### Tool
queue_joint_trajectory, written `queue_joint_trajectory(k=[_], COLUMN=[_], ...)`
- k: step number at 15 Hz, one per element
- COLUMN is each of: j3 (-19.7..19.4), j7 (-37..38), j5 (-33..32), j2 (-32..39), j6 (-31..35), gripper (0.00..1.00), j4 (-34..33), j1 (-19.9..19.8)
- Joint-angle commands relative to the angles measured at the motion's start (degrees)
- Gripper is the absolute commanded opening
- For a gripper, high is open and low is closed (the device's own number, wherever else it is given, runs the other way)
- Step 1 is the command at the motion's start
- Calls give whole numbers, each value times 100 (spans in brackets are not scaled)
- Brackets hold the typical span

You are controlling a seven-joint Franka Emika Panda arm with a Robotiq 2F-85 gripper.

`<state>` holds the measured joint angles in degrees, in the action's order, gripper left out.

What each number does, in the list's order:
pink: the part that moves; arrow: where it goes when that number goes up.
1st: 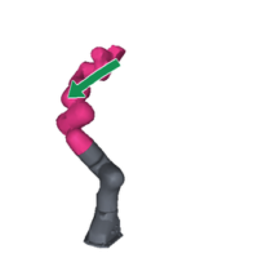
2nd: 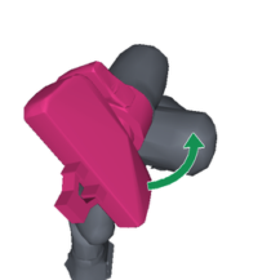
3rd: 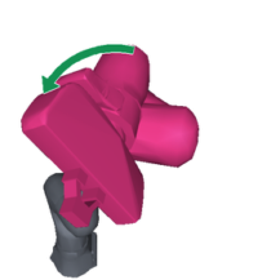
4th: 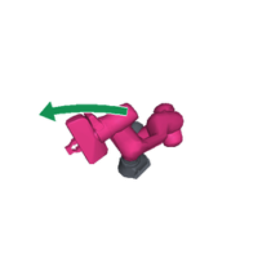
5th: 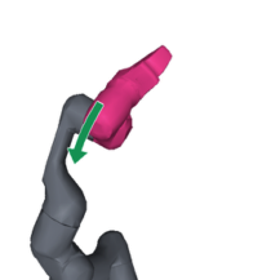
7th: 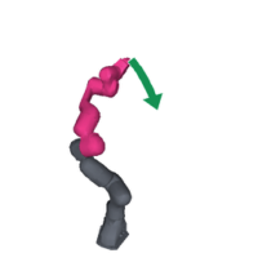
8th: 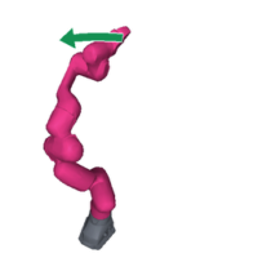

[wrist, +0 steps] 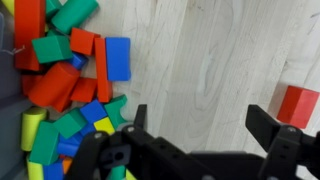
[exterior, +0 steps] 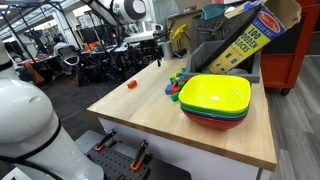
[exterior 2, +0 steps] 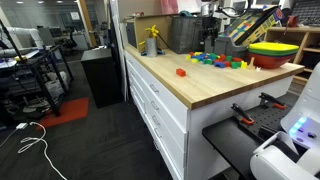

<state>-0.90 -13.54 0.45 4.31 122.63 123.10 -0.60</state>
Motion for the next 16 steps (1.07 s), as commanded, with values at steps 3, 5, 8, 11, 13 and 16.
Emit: queue_joint_trajectory(k=[3, 5, 8, 11, 13, 16], j3=[-32, -56, -64, -29, -14, 9], j7=[-310, -346, -420, -486, -488, -490], j5=[-75, -76, -34, -20, 0, 36], j2=[626, 806, 1076, 1278, 1365, 1392], j6=[436, 501, 570, 572, 531, 511], gripper=[100, 100, 100, 100, 100, 100], j4=[-364, -457, -577, -667, -704, -692], j1=[-137, -201, -316, -388, -418, -436])
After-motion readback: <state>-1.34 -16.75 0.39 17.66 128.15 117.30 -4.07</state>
